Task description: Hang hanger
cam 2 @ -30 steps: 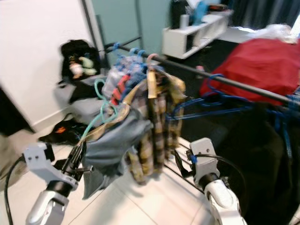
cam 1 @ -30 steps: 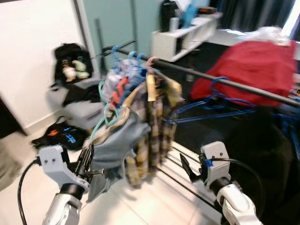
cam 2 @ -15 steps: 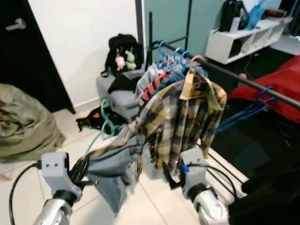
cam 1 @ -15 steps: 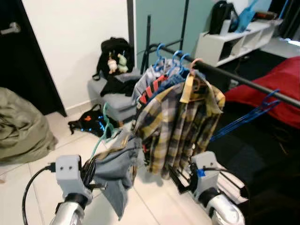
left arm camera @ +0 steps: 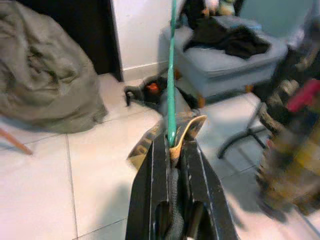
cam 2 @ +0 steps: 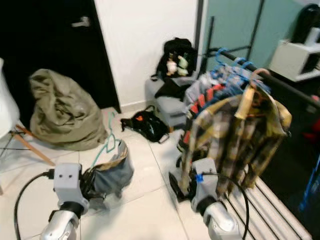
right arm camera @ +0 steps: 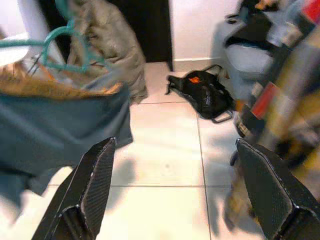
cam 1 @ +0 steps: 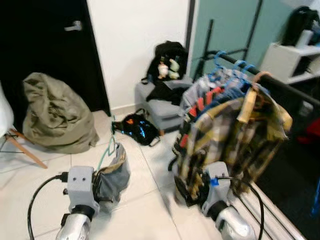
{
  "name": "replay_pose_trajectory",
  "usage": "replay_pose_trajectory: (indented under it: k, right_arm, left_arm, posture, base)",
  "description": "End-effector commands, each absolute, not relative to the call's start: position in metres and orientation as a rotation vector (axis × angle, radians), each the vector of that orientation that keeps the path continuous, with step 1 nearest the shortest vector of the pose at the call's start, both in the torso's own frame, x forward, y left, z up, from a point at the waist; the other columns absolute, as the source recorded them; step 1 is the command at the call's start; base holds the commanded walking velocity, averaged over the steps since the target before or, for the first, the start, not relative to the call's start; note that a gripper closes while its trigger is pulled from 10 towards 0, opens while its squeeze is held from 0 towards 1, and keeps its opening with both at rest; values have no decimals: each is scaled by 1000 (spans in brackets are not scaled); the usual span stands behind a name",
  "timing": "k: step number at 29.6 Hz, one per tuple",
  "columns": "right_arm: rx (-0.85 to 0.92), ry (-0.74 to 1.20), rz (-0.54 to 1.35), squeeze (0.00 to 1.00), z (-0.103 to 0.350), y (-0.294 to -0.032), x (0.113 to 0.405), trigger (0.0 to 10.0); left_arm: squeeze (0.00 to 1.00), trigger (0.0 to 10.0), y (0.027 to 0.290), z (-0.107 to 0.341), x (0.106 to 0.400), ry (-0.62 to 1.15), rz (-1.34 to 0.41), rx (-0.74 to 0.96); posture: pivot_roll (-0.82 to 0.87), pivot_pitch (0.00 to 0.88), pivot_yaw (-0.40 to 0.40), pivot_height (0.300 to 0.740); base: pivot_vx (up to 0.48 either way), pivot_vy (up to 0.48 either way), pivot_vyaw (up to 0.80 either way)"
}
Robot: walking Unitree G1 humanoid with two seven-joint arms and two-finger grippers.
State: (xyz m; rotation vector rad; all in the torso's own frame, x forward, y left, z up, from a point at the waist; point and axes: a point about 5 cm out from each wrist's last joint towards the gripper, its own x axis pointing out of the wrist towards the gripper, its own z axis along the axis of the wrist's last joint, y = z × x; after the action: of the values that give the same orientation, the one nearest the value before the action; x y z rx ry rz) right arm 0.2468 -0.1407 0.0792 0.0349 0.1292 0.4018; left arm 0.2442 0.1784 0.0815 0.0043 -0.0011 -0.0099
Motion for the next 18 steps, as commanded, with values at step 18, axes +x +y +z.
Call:
replay_pose_trajectory:
  k: [18]
  right_arm:
    - [46,93,419,0,86,-146,252,10000]
  left_arm:
    - [0,10000,169,64,230,35,18,0]
  posture:
    - [-22,0,-25,740]
  base:
    - [0,0,660]
